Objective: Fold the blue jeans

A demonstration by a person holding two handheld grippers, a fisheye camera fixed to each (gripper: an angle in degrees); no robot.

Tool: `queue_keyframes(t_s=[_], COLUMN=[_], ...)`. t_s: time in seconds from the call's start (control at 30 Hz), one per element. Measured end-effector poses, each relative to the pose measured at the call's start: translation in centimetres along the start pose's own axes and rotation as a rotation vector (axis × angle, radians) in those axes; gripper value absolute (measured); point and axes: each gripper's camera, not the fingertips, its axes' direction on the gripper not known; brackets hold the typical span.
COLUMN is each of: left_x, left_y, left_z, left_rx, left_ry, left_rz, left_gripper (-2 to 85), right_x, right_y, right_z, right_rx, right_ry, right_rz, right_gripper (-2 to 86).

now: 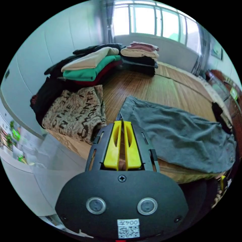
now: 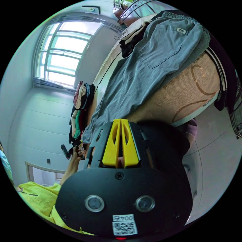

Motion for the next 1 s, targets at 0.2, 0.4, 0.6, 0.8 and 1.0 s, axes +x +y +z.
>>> queue_keyframes(t_s=[0.2,0.4,0.6,0.8,1.0], left_x=[-3.6,-6.3,-3.3,6.5,10.6], left_y=[2.2,5.8,10.9,10.7,10.2], left_z=[5.3,6.7,7.3,10.6,18.5], left_rx=[-0.064,-0.037,0.107,0.244,0.078], left_ry=[0.134,0.138,0.178,0.139,0.061], left_rz=[-0.249,-0.29,-0.14,0.17,0.21], left_gripper=[1.4,1.1,0.9,0.8,0.8], right_x=[-4.8,-14.4,-21.2,-28.2,-35.8], right_y=[-0.8,-2.8,-9.0,-16.3,-21.1], right_z=[1.4,5.6,10.5,17.9,27.8], right_rx=[-0.043,-0.075,-0.058,-0.133,-0.233], right_ry=[0.052,0.227,0.361,0.524,0.638], right_rz=[-0.107,-0.419,-0.556,-0.784,-1.061], right_gripper=[1.2,6.2,6.4,7.3,11.1])
